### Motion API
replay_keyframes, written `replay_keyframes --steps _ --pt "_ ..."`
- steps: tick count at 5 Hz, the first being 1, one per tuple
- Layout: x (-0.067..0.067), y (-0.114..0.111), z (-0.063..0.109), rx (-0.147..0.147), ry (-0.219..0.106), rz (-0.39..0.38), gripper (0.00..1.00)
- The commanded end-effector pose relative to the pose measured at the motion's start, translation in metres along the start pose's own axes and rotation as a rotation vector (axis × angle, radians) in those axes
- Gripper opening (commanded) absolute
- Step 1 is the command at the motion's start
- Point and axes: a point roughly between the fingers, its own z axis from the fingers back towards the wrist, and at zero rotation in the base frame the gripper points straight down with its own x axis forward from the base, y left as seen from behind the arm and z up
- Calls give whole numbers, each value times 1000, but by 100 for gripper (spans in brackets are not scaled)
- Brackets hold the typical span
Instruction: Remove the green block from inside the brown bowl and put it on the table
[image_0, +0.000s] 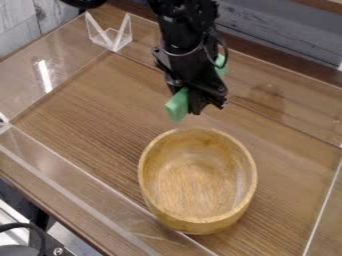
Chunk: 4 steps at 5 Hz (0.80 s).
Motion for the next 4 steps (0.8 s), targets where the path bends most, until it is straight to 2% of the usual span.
replay_keyframes --steps 1,4 --pt "11 9 14 19 -60 8 0" --pt "22 25 8 38 -80 19 0"
